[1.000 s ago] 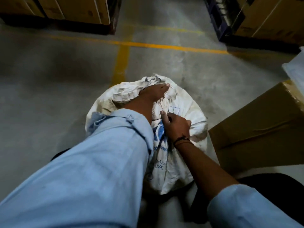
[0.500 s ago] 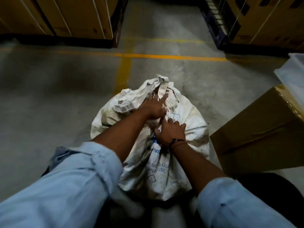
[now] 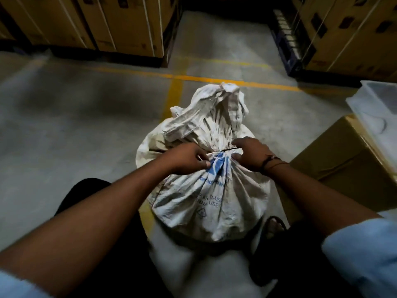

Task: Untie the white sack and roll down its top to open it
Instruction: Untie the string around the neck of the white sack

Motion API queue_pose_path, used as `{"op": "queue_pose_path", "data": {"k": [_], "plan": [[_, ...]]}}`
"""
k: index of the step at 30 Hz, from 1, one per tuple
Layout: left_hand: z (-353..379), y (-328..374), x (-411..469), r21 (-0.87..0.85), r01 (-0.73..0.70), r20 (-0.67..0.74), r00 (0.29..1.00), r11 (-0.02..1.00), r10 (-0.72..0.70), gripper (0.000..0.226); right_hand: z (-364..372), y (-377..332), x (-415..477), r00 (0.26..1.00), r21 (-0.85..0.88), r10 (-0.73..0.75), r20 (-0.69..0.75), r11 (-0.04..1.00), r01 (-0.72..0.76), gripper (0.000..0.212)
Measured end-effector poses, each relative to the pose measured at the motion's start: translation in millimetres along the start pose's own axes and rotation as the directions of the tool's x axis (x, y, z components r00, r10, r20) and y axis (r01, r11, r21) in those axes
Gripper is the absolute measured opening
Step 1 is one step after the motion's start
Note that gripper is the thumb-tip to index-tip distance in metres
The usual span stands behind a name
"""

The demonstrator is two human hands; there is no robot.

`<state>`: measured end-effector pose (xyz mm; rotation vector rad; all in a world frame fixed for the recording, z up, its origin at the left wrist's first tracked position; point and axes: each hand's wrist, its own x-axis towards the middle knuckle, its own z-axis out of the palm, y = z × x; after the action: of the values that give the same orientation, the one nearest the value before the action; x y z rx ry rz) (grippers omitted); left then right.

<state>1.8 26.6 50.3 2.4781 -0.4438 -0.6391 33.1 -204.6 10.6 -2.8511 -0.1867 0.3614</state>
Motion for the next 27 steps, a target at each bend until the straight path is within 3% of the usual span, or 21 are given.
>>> {"op": "queue_pose_path", "data": {"k": [3,7,11,16,27], "plan": [[8,-2,18,-0.032,-0.007,-0.115,0.993,0.999,0.003,0.023,-10,8,-22,0.998,0.118,-0.037,-0.044,0.992,0.041,0.030],[16,-3,47,-0.076,-0.038,-0.207,0.978,0.996,0.021,0.021,-9,5,-16,0.989,0.186,0.005,-0.147,0.982,0.023,0.038],[32,-6,79,-0.056,-0.040,-0.280,0.960,0.998,0.022,0.022,-6,-5,18,0.961,0.086,-0.063,-0.269,0.992,0.089,0.037],[45,-10,109,-0.145,0.040,-0.295,0.952,0.989,-0.082,0.018,15,7,50,0.997,0.134,-0.022,-0.076,0.990,0.032,0.020],[41,-29,119,-0.376,0.073,-0.202,0.966,0.924,-0.159,0.024,22,56,54,0.983,0.178,0.181,-0.026,0.969,-0.174,0.021]]}}
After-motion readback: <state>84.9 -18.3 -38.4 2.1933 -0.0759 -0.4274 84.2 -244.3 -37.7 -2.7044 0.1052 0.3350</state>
